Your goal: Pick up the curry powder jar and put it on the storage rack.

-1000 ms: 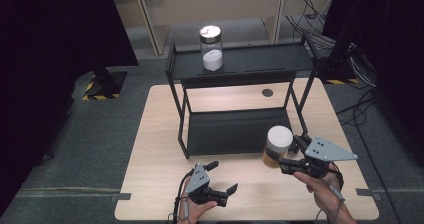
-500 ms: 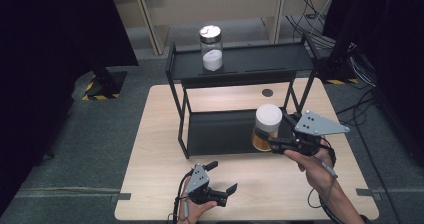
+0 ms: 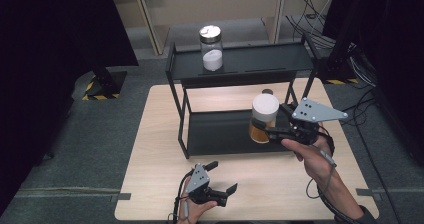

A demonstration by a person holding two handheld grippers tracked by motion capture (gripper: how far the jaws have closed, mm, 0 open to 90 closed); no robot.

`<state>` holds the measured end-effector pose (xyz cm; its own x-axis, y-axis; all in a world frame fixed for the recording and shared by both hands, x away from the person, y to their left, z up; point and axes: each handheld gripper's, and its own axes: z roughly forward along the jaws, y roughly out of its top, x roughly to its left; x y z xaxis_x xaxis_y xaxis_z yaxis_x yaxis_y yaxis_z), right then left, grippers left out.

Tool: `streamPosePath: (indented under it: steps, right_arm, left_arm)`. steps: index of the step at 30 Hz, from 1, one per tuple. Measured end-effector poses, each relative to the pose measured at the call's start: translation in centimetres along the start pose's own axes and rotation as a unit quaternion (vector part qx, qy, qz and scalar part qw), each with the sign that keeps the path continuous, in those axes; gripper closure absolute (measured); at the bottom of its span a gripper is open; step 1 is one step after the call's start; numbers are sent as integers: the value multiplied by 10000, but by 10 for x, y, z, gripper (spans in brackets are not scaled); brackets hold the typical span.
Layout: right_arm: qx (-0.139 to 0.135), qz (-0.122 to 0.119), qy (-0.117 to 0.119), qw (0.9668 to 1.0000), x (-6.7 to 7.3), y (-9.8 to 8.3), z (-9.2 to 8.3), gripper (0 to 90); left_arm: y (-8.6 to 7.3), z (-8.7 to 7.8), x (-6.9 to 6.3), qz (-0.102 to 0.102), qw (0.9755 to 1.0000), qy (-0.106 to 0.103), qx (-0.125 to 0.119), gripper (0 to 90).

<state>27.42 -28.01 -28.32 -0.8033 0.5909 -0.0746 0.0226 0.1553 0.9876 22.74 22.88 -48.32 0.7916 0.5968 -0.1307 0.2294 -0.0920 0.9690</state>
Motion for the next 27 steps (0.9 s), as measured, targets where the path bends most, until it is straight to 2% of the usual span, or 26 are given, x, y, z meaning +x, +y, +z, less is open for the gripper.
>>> streamPosePath:
  steps: [15,27]
  right_arm:
    - [-46,50,49,10000,-12,36,13,356]
    - [-39,-6,-72,10000,-18,74,26,356]
  left_arm:
    - [0,0,0,-18,10000,21,-2,5]
    - [0,1,1,-29,10000,15,19,5]
